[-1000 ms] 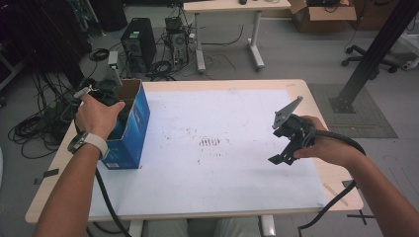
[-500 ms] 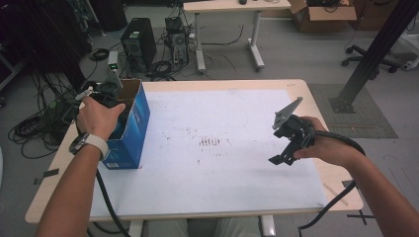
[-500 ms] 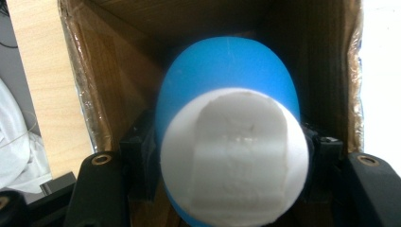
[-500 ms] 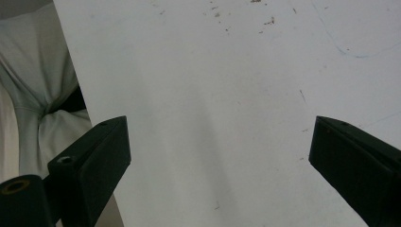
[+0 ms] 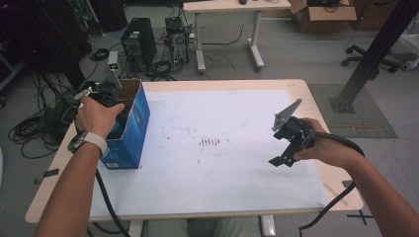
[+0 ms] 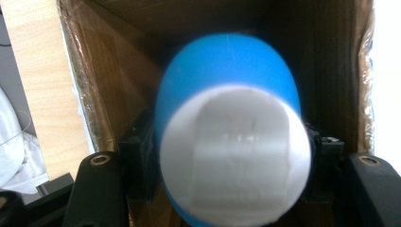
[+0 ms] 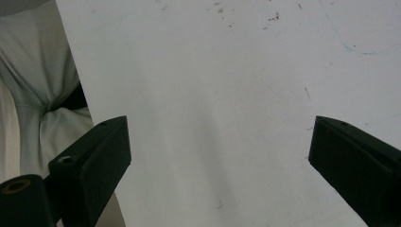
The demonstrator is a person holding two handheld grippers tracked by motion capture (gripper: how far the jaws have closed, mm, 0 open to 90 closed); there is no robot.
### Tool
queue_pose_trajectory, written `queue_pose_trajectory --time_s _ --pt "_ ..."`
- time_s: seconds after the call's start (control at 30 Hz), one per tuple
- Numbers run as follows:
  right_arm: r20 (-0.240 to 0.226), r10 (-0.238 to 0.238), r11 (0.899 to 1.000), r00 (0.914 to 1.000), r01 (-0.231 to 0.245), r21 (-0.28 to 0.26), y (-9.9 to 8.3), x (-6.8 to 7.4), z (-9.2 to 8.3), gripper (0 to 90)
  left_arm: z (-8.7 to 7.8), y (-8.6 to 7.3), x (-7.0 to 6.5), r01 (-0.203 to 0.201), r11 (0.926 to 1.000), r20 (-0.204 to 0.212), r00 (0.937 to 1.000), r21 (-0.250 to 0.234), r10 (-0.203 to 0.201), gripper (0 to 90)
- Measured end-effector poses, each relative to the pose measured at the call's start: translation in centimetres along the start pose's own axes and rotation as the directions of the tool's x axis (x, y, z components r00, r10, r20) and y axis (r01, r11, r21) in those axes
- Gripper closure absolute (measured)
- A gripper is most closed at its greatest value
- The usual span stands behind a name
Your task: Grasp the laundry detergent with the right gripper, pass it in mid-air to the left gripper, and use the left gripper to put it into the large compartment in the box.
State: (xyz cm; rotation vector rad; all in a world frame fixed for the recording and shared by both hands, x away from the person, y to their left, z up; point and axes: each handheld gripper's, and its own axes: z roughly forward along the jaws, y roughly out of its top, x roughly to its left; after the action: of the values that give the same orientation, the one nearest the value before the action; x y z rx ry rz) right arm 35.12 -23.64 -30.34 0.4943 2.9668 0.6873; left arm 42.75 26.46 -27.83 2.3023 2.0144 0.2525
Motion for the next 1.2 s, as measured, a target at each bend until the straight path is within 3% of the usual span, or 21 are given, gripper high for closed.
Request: queue_pose_trajectory --time_s 0.33,0.83,1.2 --pt "0.001 -0.001 1.0 1.0 0.001 0.003 0.0 0.1 -0.1 6.6 -0.3 -0.1 0.1 -0.012 0.9998 0.01 0.9999 -0.018 0.012 27.9" --pt "0.005 -0.008 1.0 1.0 0.008 0.002 0.2 0.4 -0.3 6.6 -1.8 -0.3 0.3 0.007 0.9995 0.024 0.9997 -0.03 -0.006 19.2" --pt "0.011 -0.007 1.0 0.9999 0.007 -0.006 0.1 0.7 -0.8 6.8 -3.5 -0.5 -0.1 -0.004 0.9985 0.004 1.0 -0.055 0.004 16.4"
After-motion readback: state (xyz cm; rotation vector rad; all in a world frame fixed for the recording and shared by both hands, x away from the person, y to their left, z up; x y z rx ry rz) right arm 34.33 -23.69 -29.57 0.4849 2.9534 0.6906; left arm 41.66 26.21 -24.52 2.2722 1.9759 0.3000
